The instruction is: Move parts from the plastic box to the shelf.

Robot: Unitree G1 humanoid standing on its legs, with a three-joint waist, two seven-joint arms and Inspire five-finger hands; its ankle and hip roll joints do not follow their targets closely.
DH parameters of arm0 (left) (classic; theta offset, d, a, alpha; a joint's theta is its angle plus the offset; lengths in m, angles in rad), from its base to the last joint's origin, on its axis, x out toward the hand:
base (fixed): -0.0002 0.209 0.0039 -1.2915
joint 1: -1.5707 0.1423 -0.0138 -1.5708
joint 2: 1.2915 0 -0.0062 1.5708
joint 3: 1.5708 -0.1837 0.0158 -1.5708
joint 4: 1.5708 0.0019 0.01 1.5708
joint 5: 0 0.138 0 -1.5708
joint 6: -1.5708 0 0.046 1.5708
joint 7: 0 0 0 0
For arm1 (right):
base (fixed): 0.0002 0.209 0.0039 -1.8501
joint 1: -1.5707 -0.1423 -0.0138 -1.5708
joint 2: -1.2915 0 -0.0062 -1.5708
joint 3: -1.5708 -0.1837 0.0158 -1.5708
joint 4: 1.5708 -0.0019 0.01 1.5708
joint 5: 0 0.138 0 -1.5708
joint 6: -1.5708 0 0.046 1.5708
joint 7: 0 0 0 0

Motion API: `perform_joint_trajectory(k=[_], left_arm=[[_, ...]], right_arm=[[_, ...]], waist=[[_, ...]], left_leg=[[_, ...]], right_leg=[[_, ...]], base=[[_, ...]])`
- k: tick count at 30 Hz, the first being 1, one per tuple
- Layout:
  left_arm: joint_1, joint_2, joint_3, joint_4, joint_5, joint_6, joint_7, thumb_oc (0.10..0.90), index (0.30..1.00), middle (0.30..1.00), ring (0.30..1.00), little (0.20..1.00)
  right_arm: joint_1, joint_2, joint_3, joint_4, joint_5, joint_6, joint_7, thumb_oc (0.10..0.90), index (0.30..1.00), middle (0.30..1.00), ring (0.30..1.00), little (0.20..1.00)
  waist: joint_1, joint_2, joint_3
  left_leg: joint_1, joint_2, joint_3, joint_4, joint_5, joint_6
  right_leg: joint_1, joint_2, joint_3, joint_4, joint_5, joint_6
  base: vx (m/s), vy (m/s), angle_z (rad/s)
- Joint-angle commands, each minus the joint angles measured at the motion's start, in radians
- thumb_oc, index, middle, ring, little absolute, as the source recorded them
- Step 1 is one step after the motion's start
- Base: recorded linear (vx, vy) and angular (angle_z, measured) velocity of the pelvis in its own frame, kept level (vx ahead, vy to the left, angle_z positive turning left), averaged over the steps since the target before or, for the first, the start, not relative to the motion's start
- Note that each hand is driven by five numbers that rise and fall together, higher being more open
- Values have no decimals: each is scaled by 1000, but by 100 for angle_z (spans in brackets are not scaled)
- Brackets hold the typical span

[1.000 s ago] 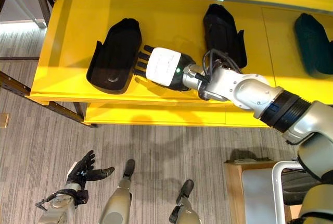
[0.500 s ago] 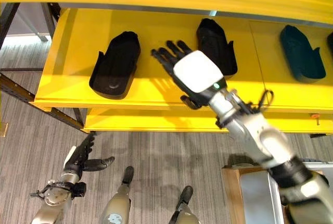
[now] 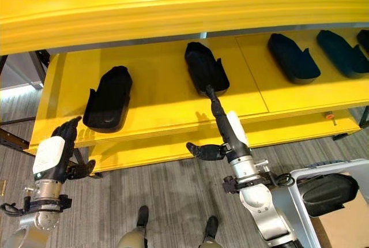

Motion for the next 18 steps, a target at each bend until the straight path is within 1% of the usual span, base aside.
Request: perform_joint_trajectory(k=[1,2,4,8,9,15,18], left_arm=[[-57,90,34,-13,89,14,108,900,1000,1000,1000,1000],[-62,89,38,49,140,50,119,900,1000,1000,1000,1000],[-93,86,8,128,161,77,132,900,1000,1000,1000,1000],[-114,83,-13,185,166,95,138,900,1000,1000,1000,1000],[-119,79,-22,225,177,111,139,900,1000,1000,1000,1000],[-145,58,-50,299,161,129,150,900,1000,1000,1000,1000],[-159,65,-51,306,171,139,161,900,1000,1000,1000,1000]], right_arm=[[-115,21,-17,-38,72,-137,-53,900,1000,1000,1000,1000],[-100,32,-30,-29,106,-143,-64,900,1000,1000,1000,1000],[-86,42,-26,-25,129,-149,-66,900,1000,1000,1000,1000],[-86,45,-20,-18,142,-155,-66,900,1000,1000,1000,1000],[-81,49,-19,-11,150,-159,-68,900,1000,1000,1000,1000],[-60,54,-24,-11,172,-170,-70,900,1000,1000,1000,1000],[-48,60,-25,-8,189,-177,-70,900,1000,1000,1000,1000]], waist=[[4,-40,-60],[-10,-44,-59],[-21,-49,-58],[-28,-52,-55],[-34,-55,-53],[-47,-66,-47],[-50,-72,-42]], left_leg=[[36,20,31,-10,-60,15],[38,23,41,-10,-62,16],[40,24,49,-10,-64,17],[44,24,58,-10,-65,18],[47,26,62,-10,-66,18],[51,29,72,-10,-68,19],[48,31,75,-10,-67,18]], right_leg=[[41,-52,-31,0,2,43],[33,-49,-18,0,2,43],[27,-48,-10,0,2,41],[24,-48,-4,0,4,41],[23,-47,-1,0,3,41],[16,-45,7,0,4,41],[11,-43,10,0,5,41]], base=[[31,13,-19],[40,16,-22],[42,21,-18],[19,16,-8],[20,14,-5],[0,0,0],[-2,4,-3]])
